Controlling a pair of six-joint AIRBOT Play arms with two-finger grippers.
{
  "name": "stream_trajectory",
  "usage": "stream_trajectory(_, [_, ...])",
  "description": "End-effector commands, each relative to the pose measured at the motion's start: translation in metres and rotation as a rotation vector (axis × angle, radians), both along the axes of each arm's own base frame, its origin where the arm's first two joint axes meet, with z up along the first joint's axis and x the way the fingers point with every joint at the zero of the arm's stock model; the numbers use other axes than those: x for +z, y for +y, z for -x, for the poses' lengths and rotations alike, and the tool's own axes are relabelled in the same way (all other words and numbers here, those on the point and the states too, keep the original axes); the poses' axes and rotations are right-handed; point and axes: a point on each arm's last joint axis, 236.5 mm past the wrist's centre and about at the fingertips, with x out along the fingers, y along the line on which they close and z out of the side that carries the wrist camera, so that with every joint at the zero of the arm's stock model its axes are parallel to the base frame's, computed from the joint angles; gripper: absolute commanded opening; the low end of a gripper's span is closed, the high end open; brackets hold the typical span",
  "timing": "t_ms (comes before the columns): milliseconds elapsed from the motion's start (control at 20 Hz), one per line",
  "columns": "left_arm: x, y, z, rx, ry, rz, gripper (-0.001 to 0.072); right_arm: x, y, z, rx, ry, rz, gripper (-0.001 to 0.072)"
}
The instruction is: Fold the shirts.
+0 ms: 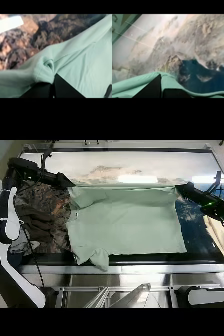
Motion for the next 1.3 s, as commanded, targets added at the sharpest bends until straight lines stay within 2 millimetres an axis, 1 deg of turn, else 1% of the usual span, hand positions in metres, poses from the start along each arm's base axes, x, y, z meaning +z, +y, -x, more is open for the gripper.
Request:
stream_trajectory(0, [-0.039,0.003,0.024,-0.004,0.171,0.008,0.0018,-0.027,-0.003,0.011,0.054,0.090,-0.017,0.0015])
stream_trajectory(100, [-0.048,-0.002,0.047,-0.039,0.271,0.027,0.0017,-0.043,-0.005,0.031,0.113,0.170,-0.013,0.0015])
stream_trajectory(250, [-0.050,-0.017,0.076,-0.109,0.387,0.044,0.0017,-0.050,-0.007,0.061,0.215,0.230,-0.028,0.0016])
stream_trajectory(300, [-0.052,-0.023,0.084,-0.124,0.421,0.046,0.0016,-0.052,-0.006,0.069,0.246,0.242,-0.027,0.0016])
stream_trajectory(400, [-0.057,-0.030,0.092,-0.124,0.468,0.046,0.0017,-0.061,-0.005,0.081,0.282,0.287,-0.010,0.0016])
stream_trajectory(500, [-0.063,-0.035,0.100,-0.116,0.523,0.049,0.0017,-0.071,-0.003,0.087,0.297,0.314,-0.004,0.0016])
stream_trajectory(600, [-0.069,-0.035,0.109,-0.112,0.576,0.054,0.0017,-0.084,0.001,0.092,0.313,0.343,-0.032,0.0016])
stream_trajectory(700, [-0.074,-0.035,0.118,-0.104,0.633,0.059,0.0016,-0.097,0.009,0.097,0.339,0.373,-0.066,0.0017])
stream_trajectory(800, [-0.077,-0.035,0.124,-0.103,0.658,0.062,0.0016,-0.110,0.016,0.102,0.363,0.403,-0.097,0.0017])
stream_trajectory(900, [-0.078,-0.035,0.124,-0.095,0.667,0.061,0.0009,-0.113,0.018,0.103,0.368,0.409,-0.103,0.0017])
stream_trajectory(1050, [-0.074,-0.034,0.123,-0.091,0.660,0.060,0.0011,-0.101,0.014,0.101,0.367,0.375,-0.071,0.0018])
stream_trajectory(1100, [-0.073,-0.034,0.124,-0.094,0.661,0.061,0.0108,-0.095,0.012,0.101,0.374,0.359,-0.055,0.0029])
stream_trajectory(1200, [-0.069,-0.032,0.131,-0.110,0.697,0.065,0.0591,-0.090,0.010,0.111,0.404,0.381,0.006,0.0361])
stream_trajectory(1250, [-0.067,-0.030,0.133,-0.092,0.737,0.066,0.0712,-0.090,0.006,0.120,0.407,0.426,0.042,0.0366])
